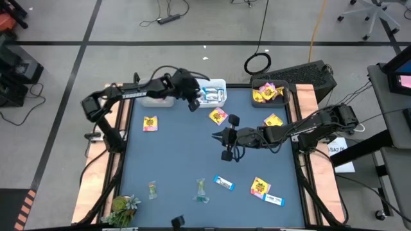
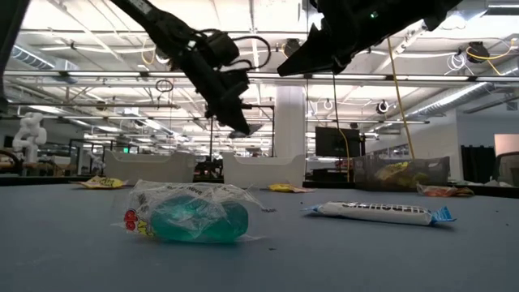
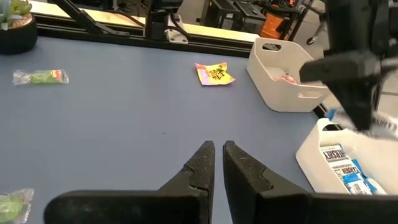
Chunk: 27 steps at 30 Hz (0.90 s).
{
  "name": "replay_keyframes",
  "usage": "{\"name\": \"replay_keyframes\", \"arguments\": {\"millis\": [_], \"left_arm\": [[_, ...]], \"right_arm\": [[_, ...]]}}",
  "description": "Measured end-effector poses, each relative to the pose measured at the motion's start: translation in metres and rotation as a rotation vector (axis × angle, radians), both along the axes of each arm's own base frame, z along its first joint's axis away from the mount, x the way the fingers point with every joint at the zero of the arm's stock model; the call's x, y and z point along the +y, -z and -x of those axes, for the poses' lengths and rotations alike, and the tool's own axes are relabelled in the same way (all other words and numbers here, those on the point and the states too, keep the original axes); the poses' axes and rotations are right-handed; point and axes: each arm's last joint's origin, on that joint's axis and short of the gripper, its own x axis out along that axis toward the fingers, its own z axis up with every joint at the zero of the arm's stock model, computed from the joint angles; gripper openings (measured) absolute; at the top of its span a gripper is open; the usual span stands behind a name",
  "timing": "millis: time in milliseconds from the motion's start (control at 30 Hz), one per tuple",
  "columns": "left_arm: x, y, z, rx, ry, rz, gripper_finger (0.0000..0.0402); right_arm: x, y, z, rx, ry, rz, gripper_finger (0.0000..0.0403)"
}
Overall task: Sort candy
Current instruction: Put the white chocolate into the white bin, then put the yellow candy into the black bin
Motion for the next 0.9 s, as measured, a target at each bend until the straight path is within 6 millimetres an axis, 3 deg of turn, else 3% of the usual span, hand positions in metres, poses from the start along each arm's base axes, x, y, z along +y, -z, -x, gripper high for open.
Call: {"name": "replay_keyframes", "arguments": {"millis": [267, 600, 900], "left_arm": [[0.021, 0.019, -0.032, 0.081, 0.048, 0.018, 0.0046], [0.027, 0.033, -0.032, 0.143, 0.083, 0.01, 0.0051], [0.026, 0.035, -0.028, 0.21, 0.071, -0.005, 0.0142]], "right_arm": [[-0.002, 0.002, 0.001, 0.021, 0.009, -0.003, 0.0024], [-0.016, 0.012, 0.005, 0.127, 0.074, -0.03, 0.0024], [-0.022, 0.013, 0.005, 0.134, 0.091, -0.03, 0.0024]]}}
